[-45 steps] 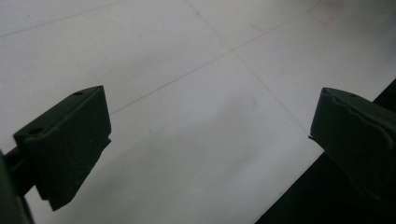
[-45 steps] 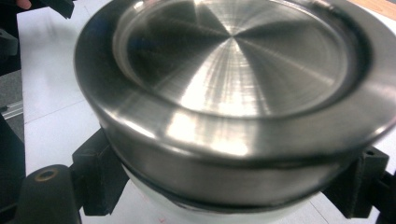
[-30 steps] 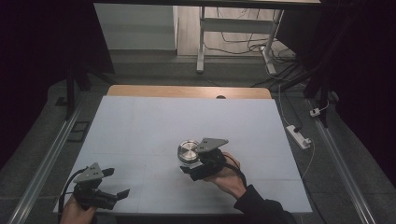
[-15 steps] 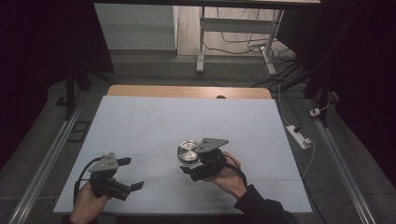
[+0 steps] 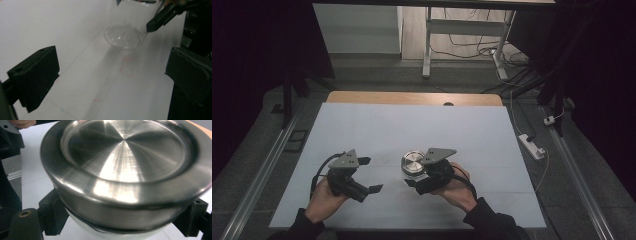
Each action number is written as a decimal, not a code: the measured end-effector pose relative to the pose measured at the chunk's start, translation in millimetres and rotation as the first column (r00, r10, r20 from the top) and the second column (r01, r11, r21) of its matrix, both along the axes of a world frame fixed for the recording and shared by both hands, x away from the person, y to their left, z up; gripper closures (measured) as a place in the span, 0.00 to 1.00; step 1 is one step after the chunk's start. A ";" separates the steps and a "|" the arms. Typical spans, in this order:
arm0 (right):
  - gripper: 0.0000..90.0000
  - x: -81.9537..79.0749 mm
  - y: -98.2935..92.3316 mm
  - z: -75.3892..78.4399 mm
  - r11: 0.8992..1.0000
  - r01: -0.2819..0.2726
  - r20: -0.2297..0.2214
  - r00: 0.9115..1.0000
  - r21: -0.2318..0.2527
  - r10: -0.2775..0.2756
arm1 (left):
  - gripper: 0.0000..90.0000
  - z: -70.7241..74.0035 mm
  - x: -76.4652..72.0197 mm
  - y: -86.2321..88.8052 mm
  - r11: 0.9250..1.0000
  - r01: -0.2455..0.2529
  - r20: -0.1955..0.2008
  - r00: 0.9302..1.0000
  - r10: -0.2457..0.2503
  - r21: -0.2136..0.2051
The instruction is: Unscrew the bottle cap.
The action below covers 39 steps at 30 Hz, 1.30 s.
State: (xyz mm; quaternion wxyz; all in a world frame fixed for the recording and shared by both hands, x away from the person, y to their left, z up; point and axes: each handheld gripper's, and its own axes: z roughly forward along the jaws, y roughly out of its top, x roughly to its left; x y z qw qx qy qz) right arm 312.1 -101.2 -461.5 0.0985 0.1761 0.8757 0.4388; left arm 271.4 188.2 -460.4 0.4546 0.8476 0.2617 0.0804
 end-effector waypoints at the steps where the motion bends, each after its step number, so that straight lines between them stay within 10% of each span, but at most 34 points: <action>1: 0.17 0.0 0.0 0.2 1.000 -0.003 0.000 1.000 0.000 0.003 | 0.00 1.5 2.6 -2.2 1.000 0.006 0.006 1.000 -0.006 0.000; 11: 0.17 0.8 2.2 1.8 0.998 -0.063 -0.004 0.998 -0.001 0.063 | 0.00 18.8 25.6 -19.5 0.987 0.159 0.048 0.986 -0.157 -0.037; 23: 0.17 1.2 7.8 -0.6 0.983 -0.182 -0.025 0.983 -0.008 0.181 | 0.01 26.8 44.7 -50.7 0.909 0.416 0.106 0.904 -0.414 0.005; 33: 0.17 -4.9 13.4 0.4 0.965 -0.262 -0.022 0.965 -0.026 0.262 | 0.17 25.9 46.3 -65.9 0.854 0.520 0.125 0.846 -0.518 0.014; 36: 0.17 -4.5 13.2 0.7 0.968 -0.249 -0.014 0.968 -0.030 0.249 | 0.21 26.3 44.1 -66.9 0.872 0.489 0.139 0.862 -0.487 0.023; 39: 0.17 -3.2 12.3 1.0 0.976 -0.217 -0.013 0.976 -0.030 0.217 | 0.21 25.5 43.7 -69.2 0.903 0.429 0.129 0.896 -0.426 0.002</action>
